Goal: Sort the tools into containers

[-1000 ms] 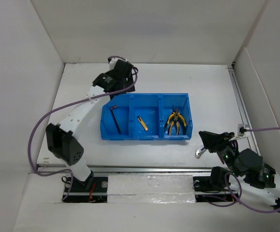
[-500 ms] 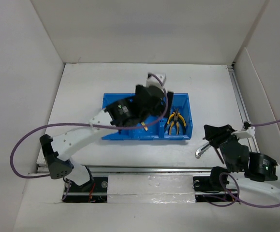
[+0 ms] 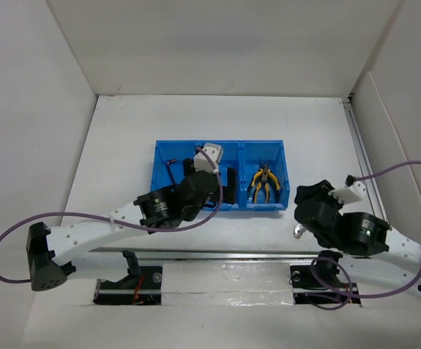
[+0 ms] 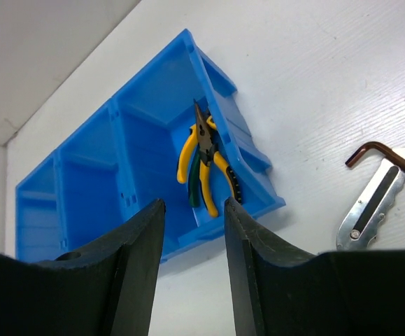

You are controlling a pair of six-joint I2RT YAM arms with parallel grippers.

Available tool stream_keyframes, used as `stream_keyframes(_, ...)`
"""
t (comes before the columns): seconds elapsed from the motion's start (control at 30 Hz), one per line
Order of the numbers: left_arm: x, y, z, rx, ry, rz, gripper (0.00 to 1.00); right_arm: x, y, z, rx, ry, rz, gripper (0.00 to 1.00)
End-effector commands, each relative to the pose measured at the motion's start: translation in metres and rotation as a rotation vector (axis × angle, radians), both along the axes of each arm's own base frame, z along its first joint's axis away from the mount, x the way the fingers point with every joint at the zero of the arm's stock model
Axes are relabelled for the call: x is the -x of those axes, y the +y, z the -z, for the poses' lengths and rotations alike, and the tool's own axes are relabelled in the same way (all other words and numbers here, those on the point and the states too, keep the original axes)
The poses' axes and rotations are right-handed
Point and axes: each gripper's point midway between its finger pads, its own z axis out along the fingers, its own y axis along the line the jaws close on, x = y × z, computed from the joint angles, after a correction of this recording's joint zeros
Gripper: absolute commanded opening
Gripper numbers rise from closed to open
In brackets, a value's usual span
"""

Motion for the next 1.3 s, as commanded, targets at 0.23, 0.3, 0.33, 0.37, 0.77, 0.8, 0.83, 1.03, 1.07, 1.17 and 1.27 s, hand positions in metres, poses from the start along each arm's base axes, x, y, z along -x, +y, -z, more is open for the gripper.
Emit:
stream_keyframes(0.23,0.002,0.015,-0.020,0.126,-0.098,-0.030,0.94,-0.058,-0.011,-0.057,0.018,0.020,0.142,0.46)
stream_keyframes(0.3,-0.003,0.023,-0.021,0.116,-0.111,-0.075,0.95,-0.061,-0.015,-0.054,-0.003,0.053,0.126,0.46)
stream_keyframes(0.33,-0.004,0.028,-0.019,0.103,-0.110,-0.096,0.95,-0.063,-0.019,-0.053,-0.022,0.058,0.139,0.46)
stream_keyframes(0.37,-0.005,0.031,-0.018,0.096,-0.114,-0.115,0.95,-0.066,-0.027,-0.039,-0.052,0.093,0.164,0.46)
stream_keyframes(0.77,-0.013,0.049,-0.014,0.053,-0.133,-0.211,0.95,-0.062,-0.113,0.061,-0.460,0.221,0.611,0.46)
stream_keyframes(0.8,-0.013,0.049,-0.014,0.050,-0.132,-0.215,0.95,-0.062,-0.113,0.055,-0.502,0.189,0.624,0.45)
stream_keyframes(0.83,-0.014,0.050,-0.013,0.045,-0.133,-0.220,0.95,-0.062,-0.112,0.062,-0.530,0.177,0.631,0.45)
stream_keyframes(1.03,-0.017,0.054,-0.007,-0.002,-0.125,-0.264,0.95,-0.057,-0.127,0.066,-0.600,0.088,0.748,0.47)
stream_keyframes(1.07,-0.017,0.054,-0.008,-0.001,-0.125,-0.266,0.95,-0.060,-0.130,0.061,-0.585,0.083,0.750,0.48)
stream_keyframes(1.17,-0.017,0.054,-0.007,-0.005,-0.120,-0.264,0.95,-0.069,-0.126,0.072,-0.521,0.168,0.723,0.48)
stream_keyframes(1.27,-0.017,0.054,-0.008,0.001,-0.120,-0.263,0.95,-0.076,-0.121,0.089,-0.499,0.261,0.715,0.48)
